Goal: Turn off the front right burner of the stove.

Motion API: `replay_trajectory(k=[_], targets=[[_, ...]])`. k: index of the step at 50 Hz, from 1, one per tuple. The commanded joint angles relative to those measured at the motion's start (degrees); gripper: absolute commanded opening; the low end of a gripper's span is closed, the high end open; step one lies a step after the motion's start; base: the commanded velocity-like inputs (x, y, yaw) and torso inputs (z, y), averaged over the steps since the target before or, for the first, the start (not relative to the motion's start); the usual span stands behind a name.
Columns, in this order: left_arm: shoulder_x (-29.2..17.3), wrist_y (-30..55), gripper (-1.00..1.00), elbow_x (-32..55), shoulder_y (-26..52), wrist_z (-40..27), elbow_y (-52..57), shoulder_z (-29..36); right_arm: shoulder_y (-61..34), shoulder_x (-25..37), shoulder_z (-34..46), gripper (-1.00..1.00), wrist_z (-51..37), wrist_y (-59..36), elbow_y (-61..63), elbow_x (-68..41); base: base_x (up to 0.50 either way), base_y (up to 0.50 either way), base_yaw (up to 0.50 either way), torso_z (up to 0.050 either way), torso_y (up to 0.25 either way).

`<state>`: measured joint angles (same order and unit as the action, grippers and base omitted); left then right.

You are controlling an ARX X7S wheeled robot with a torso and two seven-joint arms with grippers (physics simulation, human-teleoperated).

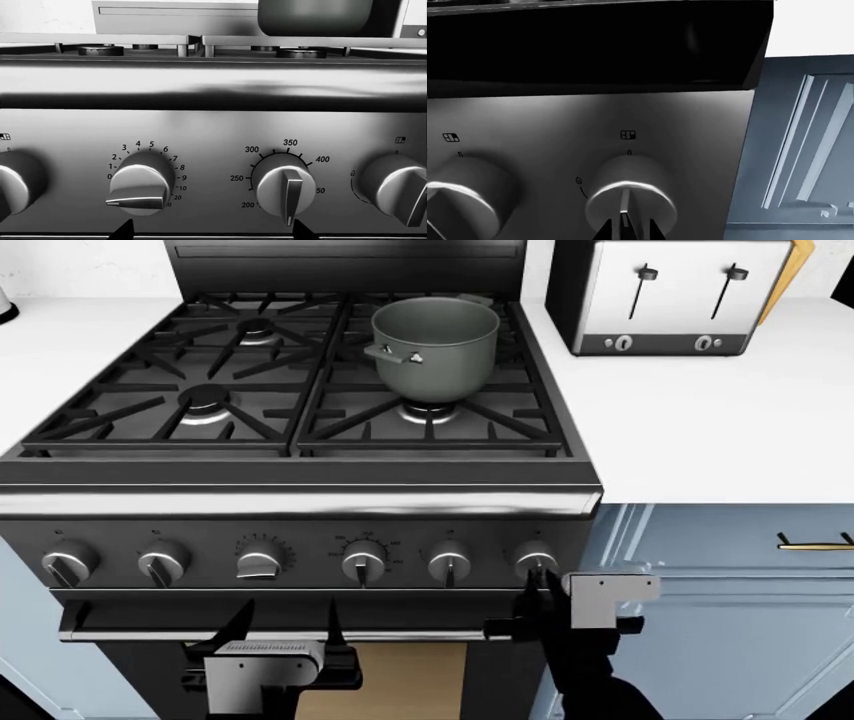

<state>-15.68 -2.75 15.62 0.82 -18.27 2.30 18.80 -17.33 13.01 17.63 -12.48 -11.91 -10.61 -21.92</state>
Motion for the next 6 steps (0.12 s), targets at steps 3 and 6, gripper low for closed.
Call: replay_trajectory(k=[3, 6], targets=[[-0.3, -0.1, 1.0, 0.2, -0.2, -0.2, 0.2, 0.2, 0.1, -2.0, -5.2, -1.0, 0.9, 2.1, 2.9, -4.5, 0.0, 0.0, 0.0, 0.0, 0.004], [-0.3, -0.2, 1.0, 0.3, -0.1, -0.3, 0.2, 0.2, 0.4, -2.5, -6.2, -1.0, 1.2, 2.4, 3.1, -6.2, 0.0, 0.0, 0.0, 0.0, 0.003]])
